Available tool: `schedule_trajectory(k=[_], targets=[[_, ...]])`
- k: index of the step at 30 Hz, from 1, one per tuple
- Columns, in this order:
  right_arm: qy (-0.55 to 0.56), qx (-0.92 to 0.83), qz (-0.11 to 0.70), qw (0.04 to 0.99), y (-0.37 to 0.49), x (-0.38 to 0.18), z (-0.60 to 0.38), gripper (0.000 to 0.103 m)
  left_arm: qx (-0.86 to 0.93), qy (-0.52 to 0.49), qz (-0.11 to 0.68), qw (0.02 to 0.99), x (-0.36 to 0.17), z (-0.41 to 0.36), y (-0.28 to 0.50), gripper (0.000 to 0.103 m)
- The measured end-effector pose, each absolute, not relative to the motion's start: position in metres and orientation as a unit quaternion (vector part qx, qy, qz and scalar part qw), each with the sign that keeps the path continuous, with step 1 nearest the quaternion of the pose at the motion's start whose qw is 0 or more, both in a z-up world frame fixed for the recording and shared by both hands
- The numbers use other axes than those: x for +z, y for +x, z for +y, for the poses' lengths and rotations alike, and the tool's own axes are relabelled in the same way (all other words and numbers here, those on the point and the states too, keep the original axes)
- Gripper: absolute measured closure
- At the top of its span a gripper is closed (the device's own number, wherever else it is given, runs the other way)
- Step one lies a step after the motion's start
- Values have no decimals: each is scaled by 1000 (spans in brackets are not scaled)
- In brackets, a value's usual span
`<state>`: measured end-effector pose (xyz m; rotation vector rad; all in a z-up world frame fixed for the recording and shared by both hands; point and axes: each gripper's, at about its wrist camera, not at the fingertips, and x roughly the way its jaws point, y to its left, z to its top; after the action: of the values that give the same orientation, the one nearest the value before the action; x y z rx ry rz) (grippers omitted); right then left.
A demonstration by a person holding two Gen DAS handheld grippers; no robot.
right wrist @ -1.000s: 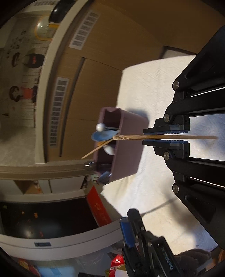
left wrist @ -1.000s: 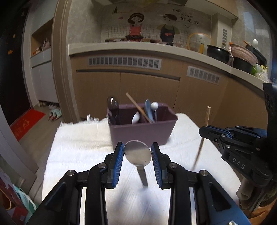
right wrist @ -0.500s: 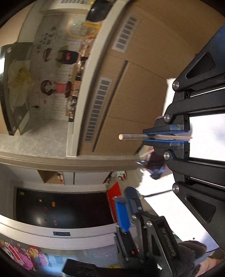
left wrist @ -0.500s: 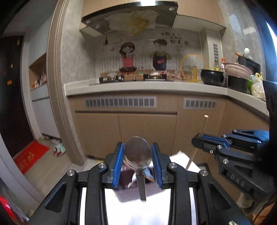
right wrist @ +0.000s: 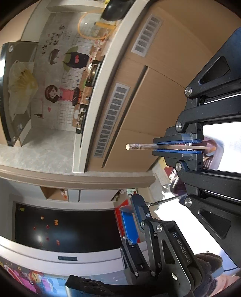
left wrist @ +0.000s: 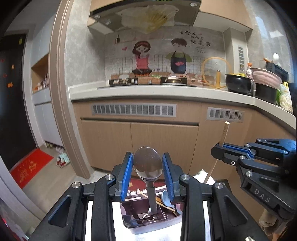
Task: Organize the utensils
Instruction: 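Carry both utensils over the caddy and open both grippers to drop them in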
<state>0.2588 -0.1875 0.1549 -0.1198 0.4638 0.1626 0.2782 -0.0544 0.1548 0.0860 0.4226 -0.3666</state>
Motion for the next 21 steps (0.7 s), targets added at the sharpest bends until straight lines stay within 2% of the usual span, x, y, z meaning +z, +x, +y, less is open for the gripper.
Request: schedule_trajectory(k=[21], targets=[[-27,93,369,925,353,34,-189,96,-190,36,332,923,33,-56,349,74]])
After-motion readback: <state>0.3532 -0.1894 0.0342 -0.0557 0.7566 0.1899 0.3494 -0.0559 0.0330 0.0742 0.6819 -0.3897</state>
